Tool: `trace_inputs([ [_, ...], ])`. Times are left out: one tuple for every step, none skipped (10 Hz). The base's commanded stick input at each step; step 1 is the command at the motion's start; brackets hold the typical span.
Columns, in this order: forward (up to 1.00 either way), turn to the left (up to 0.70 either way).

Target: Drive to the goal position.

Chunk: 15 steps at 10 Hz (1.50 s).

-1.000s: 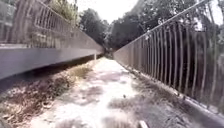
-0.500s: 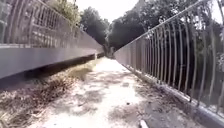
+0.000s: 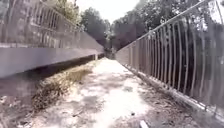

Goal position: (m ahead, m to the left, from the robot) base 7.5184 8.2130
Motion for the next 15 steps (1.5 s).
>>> trace_inputs([
  [0.5,0.0],
  [0.5,0.0],
  [0.5,0.0],
  [0.5,0.0],
  [0.5,0.0],
  [0.5,0.0],
  [0.5,0.0],
  [0.5,0.0],
  [0.5,0.0],
  [0.5,0.0],
  [0.5,0.0],
  [0.5,0.0],
  [0.5,0.0],
  [0.5,0.0],
  [0.5,0.0],
])
